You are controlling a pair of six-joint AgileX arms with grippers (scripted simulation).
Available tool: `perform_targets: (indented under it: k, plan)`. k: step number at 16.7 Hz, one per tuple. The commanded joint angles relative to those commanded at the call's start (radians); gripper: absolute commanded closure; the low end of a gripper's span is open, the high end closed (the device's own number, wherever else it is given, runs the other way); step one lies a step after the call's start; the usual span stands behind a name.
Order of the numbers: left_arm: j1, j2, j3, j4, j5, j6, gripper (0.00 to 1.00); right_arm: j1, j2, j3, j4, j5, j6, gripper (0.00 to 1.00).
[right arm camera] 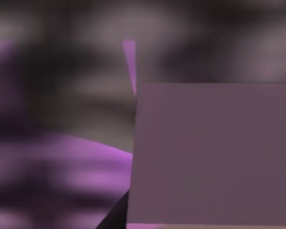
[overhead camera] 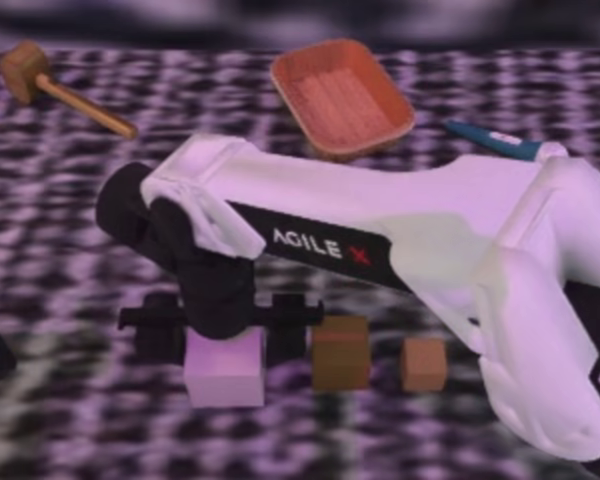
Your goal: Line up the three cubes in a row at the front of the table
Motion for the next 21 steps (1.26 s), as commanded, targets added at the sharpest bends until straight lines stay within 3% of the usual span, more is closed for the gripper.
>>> perform_targets:
  k: [2, 12, 21]
  plan:
    - [0.000, 0.000, 0.000, 0.000, 0.000, 0.000, 0.00, 0.000, 0.000, 0.000, 0.000, 0.000, 0.000, 0.00]
    - [0.000, 0.000, 0.000, 0.000, 0.000, 0.000, 0.00, -0.001, 0.000, 0.017, -0.017, 0.000, 0.000, 0.00]
    - [0.000, 0.000, 0.000, 0.000, 0.000, 0.000, 0.00, 0.007, -0.014, 0.253, -0.266, 0.000, -0.001, 0.00]
